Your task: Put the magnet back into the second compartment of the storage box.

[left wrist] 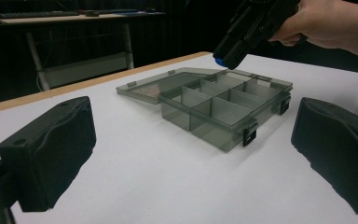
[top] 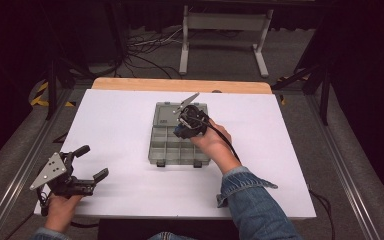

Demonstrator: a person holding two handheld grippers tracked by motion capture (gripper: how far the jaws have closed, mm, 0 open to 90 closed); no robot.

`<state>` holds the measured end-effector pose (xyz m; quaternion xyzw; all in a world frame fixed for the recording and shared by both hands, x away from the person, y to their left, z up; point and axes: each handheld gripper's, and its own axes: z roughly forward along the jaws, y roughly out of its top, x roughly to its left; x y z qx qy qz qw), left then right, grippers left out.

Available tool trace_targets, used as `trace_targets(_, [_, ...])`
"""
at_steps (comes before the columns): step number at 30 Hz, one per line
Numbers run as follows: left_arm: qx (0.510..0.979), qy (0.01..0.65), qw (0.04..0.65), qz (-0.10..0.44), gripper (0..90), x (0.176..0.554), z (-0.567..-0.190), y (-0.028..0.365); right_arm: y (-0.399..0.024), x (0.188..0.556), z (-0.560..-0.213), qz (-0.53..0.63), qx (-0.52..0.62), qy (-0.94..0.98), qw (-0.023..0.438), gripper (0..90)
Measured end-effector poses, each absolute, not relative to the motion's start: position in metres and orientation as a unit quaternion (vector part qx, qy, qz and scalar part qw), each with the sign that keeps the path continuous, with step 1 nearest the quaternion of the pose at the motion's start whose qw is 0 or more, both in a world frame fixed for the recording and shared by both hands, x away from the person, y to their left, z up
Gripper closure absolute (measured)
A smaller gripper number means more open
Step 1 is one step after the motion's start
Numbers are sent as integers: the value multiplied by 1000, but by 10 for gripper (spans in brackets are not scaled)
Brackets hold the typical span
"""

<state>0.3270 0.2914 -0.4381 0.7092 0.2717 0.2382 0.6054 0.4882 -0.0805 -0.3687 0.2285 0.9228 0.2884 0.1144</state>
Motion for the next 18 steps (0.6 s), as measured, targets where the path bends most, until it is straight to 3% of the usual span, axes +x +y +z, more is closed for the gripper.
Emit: trace_targets(18, [709,271,605,238,6,327,-438,292,-68,500,-392,271,231,928,104,625])
